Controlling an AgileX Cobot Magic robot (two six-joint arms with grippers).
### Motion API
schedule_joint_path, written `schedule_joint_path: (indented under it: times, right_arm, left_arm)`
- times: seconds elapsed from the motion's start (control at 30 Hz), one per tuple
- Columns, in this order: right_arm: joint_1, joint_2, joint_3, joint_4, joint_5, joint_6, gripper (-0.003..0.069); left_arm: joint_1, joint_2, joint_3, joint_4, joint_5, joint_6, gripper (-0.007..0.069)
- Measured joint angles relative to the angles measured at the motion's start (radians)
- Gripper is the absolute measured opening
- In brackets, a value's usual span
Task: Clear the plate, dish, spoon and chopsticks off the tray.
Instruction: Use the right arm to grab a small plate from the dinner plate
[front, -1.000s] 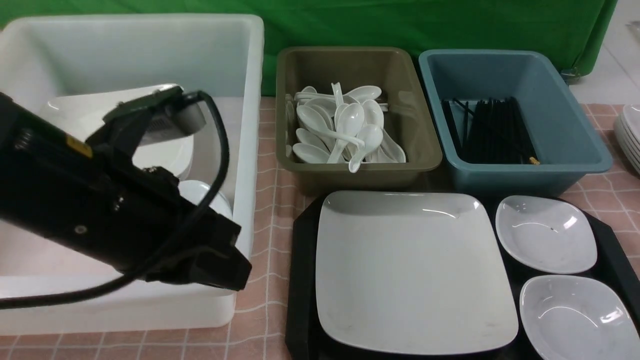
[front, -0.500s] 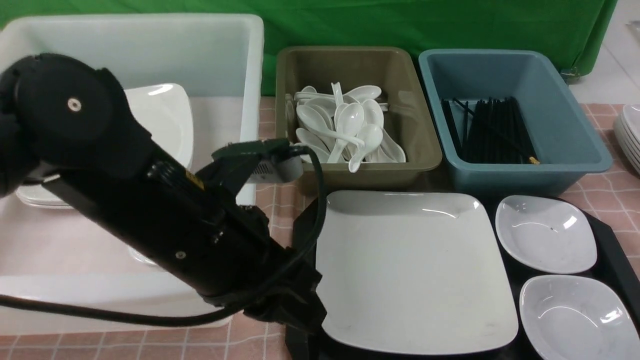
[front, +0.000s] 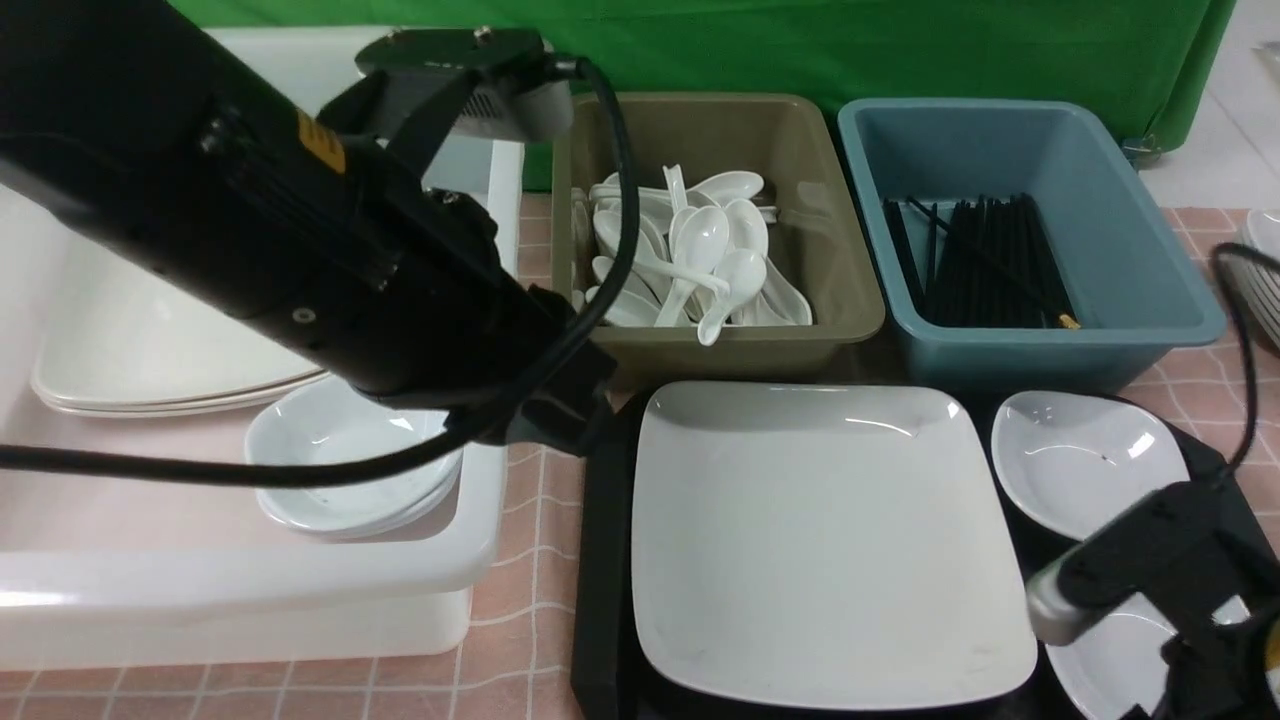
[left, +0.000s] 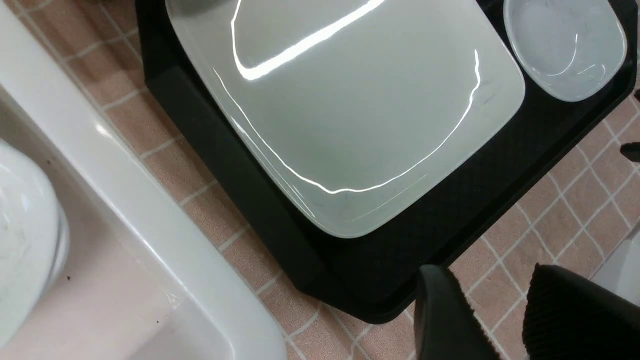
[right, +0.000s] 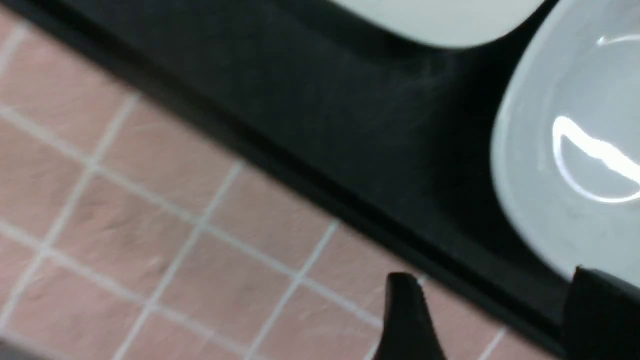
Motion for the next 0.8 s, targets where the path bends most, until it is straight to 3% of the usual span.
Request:
schedule_joint_path:
  times: [0.2,0.4,0.47,0.6,0.8]
  right_arm:
    - [0.025,0.211,-0.014,-0.1,-0.136,0.056,0.0465]
    - [0.025,0.326,-0.015,-0.197,-0.154,0.114,0.0448]
    - [0.025,0.341,-0.016,-0.207,-0.158,0.116,0.0401]
    - [0.025,0.341,-0.021,-0.231,-0.143,0.133,0.0207]
    - [0.025,0.284,-0.051,-0.237,-0.081,0.141,0.0143]
  left_arm:
    - [0.0,0.0,-0.001,0.0,-0.033,-0.004,0.0225]
    - [0.0,0.0,-0.001,0.0,-0.042,-0.007,0.0226]
    - [0.0,0.0,-0.001,0.0,-0.046,-0.01,0.0227]
    - [0.0,0.0,-0.001,0.0,-0.061,-0.07,0.0228]
    - [0.0,0.0,-0.012,0.0,-0.106,-0.13,0.0231]
